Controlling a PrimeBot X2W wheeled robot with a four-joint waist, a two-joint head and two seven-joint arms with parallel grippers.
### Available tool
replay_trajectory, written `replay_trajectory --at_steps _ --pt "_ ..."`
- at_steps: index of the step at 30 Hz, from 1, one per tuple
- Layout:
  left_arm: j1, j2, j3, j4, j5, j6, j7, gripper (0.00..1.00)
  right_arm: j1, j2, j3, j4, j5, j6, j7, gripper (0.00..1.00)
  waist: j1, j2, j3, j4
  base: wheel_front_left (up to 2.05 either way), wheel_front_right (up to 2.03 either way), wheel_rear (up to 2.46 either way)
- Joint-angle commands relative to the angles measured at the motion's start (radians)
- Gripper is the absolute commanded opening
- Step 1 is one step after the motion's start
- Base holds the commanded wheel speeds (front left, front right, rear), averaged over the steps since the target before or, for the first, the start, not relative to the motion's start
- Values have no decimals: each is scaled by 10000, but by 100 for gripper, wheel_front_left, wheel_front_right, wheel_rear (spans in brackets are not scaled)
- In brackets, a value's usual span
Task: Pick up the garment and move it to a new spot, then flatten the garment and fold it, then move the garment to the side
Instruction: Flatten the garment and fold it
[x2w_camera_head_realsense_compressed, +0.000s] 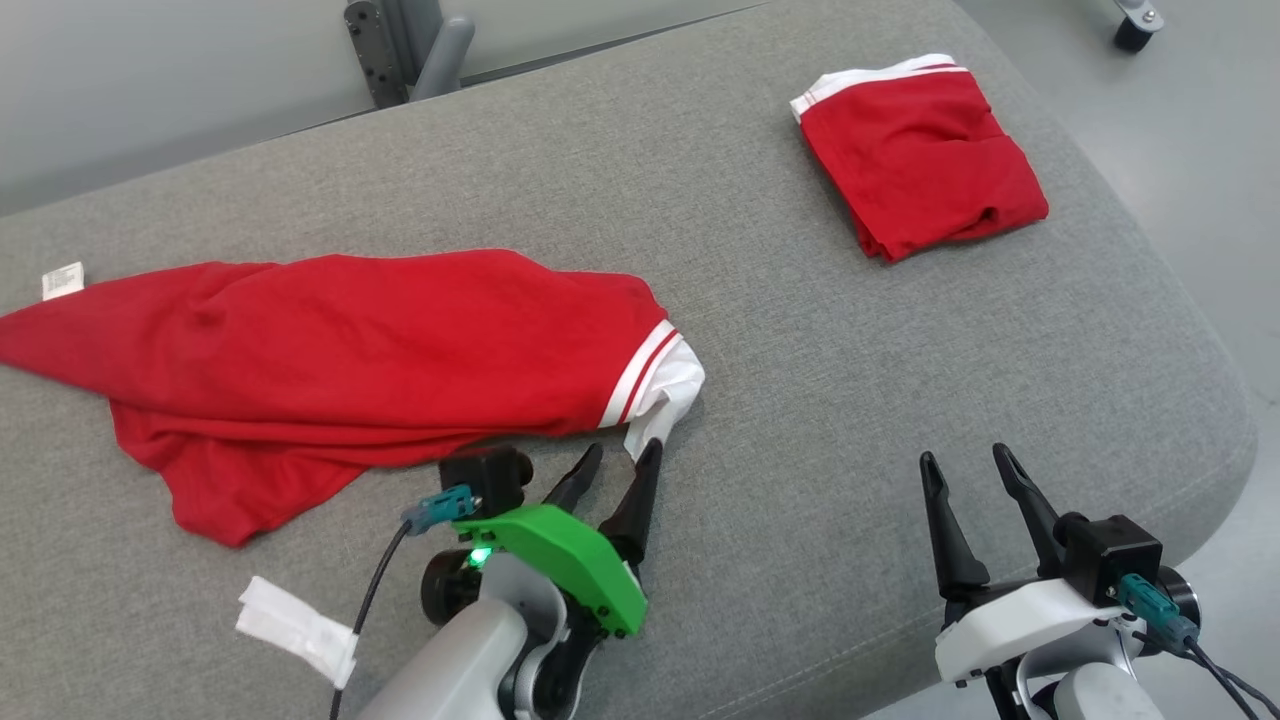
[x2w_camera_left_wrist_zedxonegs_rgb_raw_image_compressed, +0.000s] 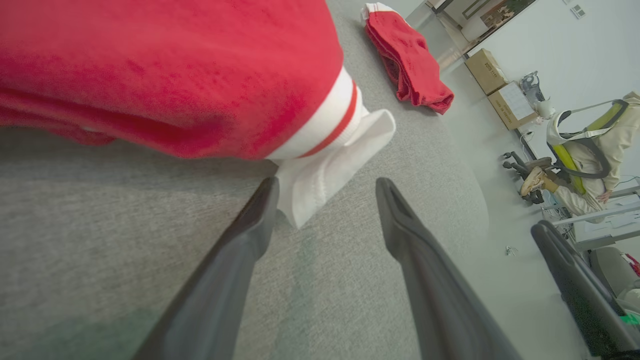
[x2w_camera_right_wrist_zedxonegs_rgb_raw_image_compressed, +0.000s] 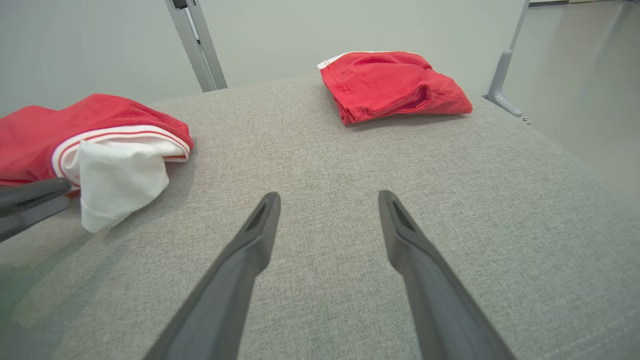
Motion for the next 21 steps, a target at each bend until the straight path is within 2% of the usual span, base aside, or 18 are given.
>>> replay_trajectory --at_steps 1,3,7,13,17,21 --pt "180 267 33 11 249 -62 -190 100 144 -9 -39 -1 15 -19 -29 100 0 7 -110 177 0 0 0" --pt "446 678 90 -163 518 67 -625 100 183 -7 -95 -7 -25 -19 -29 100 0 7 -188 327 0 0 0" --pt "1157 1532 712 -839 937 630 -1063 100 303 -6 -205 -49 -90 -19 -29 100 0 7 -280 653 0 0 0" --pt "2144 2641 1964 -1401 779 1391 -1155 100 327 -11 -164 -60 -159 -19 -29 100 0 7 -344 1029 0 0 0" --pt "2310 3000 2867 -1321 328 1763 -1163 100 283 -7 -172 -88 -198 -19 -29 100 0 7 -274 1196 0 0 0" --pt "1928 2908 3457 -1201 -234 1757 -978 100 231 -11 -156 -38 -258 -19 -29 100 0 7 -188 1300 0 0 0"
